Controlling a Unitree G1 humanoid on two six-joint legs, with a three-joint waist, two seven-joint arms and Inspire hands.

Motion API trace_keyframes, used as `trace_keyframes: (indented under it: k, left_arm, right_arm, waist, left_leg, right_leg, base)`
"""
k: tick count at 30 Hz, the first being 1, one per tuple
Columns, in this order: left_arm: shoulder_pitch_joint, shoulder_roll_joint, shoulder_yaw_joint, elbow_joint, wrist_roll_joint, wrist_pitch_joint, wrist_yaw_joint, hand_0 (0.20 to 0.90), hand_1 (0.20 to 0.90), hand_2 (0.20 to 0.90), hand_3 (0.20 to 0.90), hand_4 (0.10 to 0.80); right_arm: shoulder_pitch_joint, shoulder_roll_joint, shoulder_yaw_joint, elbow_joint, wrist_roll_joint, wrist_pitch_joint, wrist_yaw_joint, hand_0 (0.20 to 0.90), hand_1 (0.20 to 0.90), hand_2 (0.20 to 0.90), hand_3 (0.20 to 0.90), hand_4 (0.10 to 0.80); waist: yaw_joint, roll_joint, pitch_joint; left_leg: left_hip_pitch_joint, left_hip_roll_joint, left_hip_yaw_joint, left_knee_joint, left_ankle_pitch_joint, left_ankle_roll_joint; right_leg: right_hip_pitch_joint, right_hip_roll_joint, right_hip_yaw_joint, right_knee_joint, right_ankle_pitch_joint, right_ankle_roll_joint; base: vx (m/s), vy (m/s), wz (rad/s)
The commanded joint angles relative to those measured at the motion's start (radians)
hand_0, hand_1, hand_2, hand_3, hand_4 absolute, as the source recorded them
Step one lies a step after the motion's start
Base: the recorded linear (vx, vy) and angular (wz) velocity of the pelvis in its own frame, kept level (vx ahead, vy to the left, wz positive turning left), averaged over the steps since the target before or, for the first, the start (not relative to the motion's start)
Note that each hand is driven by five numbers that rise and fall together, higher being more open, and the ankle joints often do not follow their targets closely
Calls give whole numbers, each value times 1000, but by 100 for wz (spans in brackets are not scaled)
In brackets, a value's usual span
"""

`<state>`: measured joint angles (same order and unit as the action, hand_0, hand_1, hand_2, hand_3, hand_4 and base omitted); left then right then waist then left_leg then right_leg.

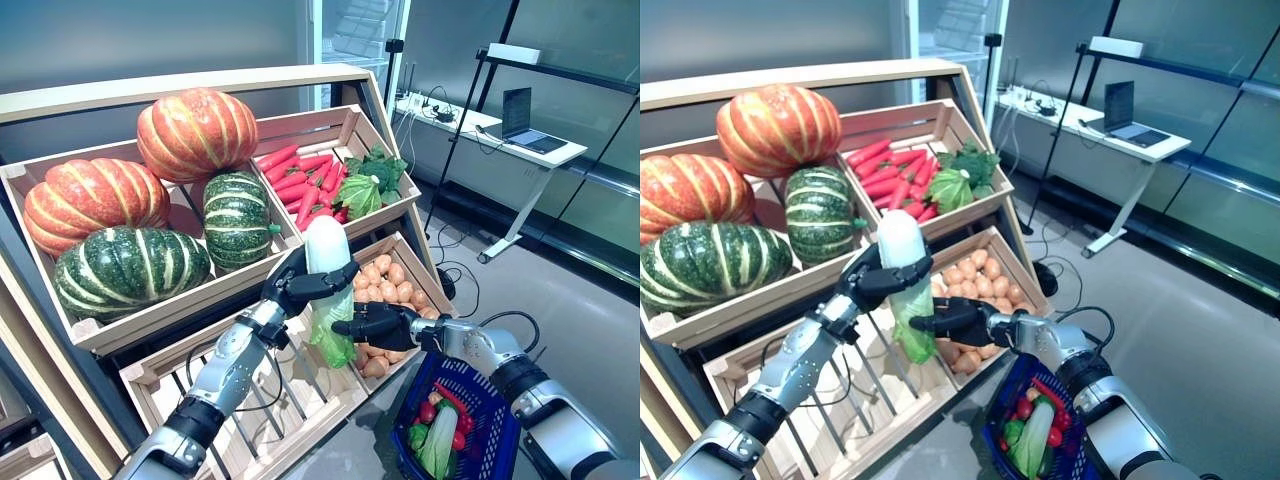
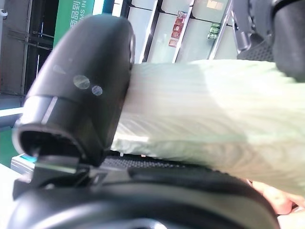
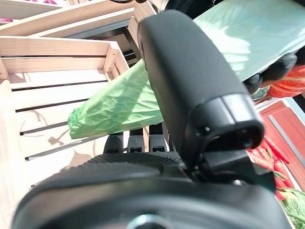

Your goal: Put vegetables into the basket

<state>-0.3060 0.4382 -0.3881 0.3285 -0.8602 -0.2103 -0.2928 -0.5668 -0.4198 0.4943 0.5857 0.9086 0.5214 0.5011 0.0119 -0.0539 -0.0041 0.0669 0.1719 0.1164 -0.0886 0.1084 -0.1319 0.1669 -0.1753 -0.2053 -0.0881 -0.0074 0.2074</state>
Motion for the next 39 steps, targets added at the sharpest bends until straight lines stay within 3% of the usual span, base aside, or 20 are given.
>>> trace_keyframes:
  k: [1, 2, 3, 4, 11, 21, 39]
  left_arm:
    - [-168, -121, -79, -79, -74, -91, -87, 300, 300, 300, 300, 400]
    - [-166, -121, -78, -76, -72, -88, -85, 300, 300, 300, 300, 400]
    - [-161, -119, -75, -76, -69, -77, -82, 413, 413, 413, 413, 475]
    - [-156, -117, -70, -76, -66, -62, -86, 900, 900, 900, 900, 800]
    - [-127, -80, -39, -53, -47, -29, -87, 900, 900, 900, 900, 800]
    - [-35, 1, 85, 2, 1, -12, -107, 900, 900, 900, 900, 800]
    - [-14, 61, 228, 68, 40, -7, -88, 900, 900, 900, 900, 800]
  right_arm:
    - [-226, 96, -52, 22, 104, -160, -13, 300, 300, 300, 300, 400]
    - [-225, 93, -54, 21, 101, -164, -18, 300, 300, 300, 300, 400]
    - [-221, 91, -56, 15, 101, -170, -28, 300, 300, 300, 300, 400]
    - [-217, 87, -59, 10, 104, -175, -34, 300, 300, 300, 300, 400]
    - [-169, 39, -90, -32, 76, -237, -69, 300, 300, 300, 300, 400]
    - [34, -52, -219, -127, 43, -334, -166, 300, 300, 300, 300, 400]
    - [216, -125, -377, -37, -101, -442, -286, 300, 300, 300, 300, 400]
  waist:
    - [3, 15, -27]
    - [2, 15, -28]
    - [2, 16, -28]
    - [1, 16, -29]
    - [-8, 19, -26]
    - [-31, 25, -13]
    - [-51, 28, 13]
  left_leg:
    - [26, -1, 24, 1, -99, 9]
    - [27, -1, 24, 1, -99, 8]
    - [27, -1, 26, 1, -99, 8]
    - [28, 0, 27, 1, -99, 8]
    - [28, 3, 37, 1, -97, 6]
    - [33, 13, 61, 1, -93, 7]
    - [36, 25, 80, 1, -87, 0]
  right_leg:
    - [-49, 1, 24, 1, 35, -49]
    - [-49, 1, 24, 1, 35, -49]
    - [-49, 1, 24, 1, 35, -49]
    - [-49, 1, 25, 1, 35, -49]
    - [-52, 0, 28, 1, 38, -46]
    - [-57, 3, 46, 3, 39, -41]
    - [-54, 7, 52, 3, 39, -38]
  base:
    - [0, 0, 0]
    - [0, 0, 0]
    - [0, 0, 0]
    - [0, 0, 0]
    - [0, 0, 0]
    - [-4, -3, -5]
    - [-3, -5, -5]
